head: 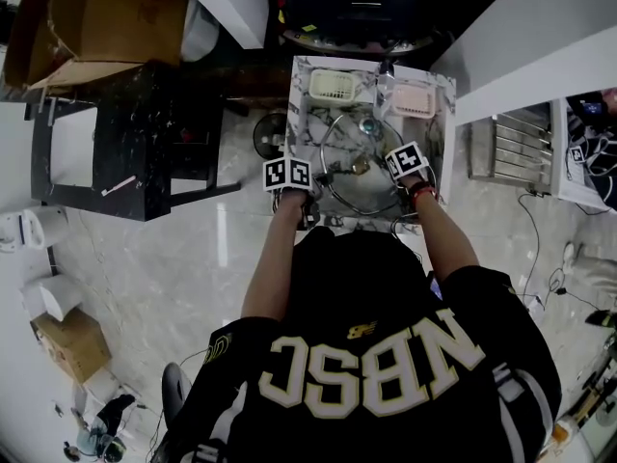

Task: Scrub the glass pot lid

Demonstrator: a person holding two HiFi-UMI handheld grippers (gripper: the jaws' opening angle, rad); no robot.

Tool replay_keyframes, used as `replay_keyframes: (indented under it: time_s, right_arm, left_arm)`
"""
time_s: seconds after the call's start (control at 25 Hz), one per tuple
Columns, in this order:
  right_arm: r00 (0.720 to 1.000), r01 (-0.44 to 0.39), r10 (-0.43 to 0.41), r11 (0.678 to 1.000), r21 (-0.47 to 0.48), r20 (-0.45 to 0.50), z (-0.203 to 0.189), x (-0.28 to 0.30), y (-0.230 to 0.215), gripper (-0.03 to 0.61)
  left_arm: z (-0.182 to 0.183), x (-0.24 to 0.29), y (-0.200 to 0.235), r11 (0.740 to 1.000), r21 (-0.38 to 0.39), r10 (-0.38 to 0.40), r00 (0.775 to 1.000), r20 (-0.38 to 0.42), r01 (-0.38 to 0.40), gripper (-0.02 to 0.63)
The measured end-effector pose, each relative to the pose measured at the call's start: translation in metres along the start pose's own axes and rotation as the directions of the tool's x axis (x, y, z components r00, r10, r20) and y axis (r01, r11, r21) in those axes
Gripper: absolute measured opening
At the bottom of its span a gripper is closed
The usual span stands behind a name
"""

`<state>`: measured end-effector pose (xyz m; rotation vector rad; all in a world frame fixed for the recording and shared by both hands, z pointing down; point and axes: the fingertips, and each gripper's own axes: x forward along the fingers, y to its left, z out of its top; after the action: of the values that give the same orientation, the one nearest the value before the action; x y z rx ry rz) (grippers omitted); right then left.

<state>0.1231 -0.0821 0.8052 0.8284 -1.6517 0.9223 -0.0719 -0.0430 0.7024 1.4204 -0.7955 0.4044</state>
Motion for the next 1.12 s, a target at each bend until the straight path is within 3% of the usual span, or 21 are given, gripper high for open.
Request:
replay_keyframes:
  time_s: [0.2,0.36,0.6,0.84,1.12]
  right_arm:
    - [0.996,-0.077,0.075,0.997,-0.024,-0.05,-0.022,-0.007,0.03,0.074]
    - [0.98,-0.19,0.191,0.981,0.033,-0.047,-0.03,-0.016,0.066,0.074]
    - [0.933,-0.36,0.361,0.932,0.049,-0.005,-0.017,-0.032,0.125,0.072]
    - [0.911,-0.41,0.408,0.912,0.025,0.066,0.021,-0.033,0.144,0.075]
    - [0.904,-0.402,0.397,0.916,-0.002,0.158,0.065,-0.022,0.122,0.08]
  left_arm:
    - [0.0,0.001,0.0,1.0,-0.001,0.0,1.0,0.004,0.0,0.066]
    - [0.002,0.003,0.0,1.0,0.014,0.007,1.0,0.006,-0.007,0.064]
    - [0.001,0.002,0.0,0.999,0.03,0.026,1.0,0.004,-0.026,0.063]
    - [0.0,0.003,0.003,0.996,0.057,0.063,0.998,-0.005,-0.062,0.064]
    - [-0.003,0.004,0.004,0.996,0.053,0.072,0.997,-0.016,-0.071,0.066]
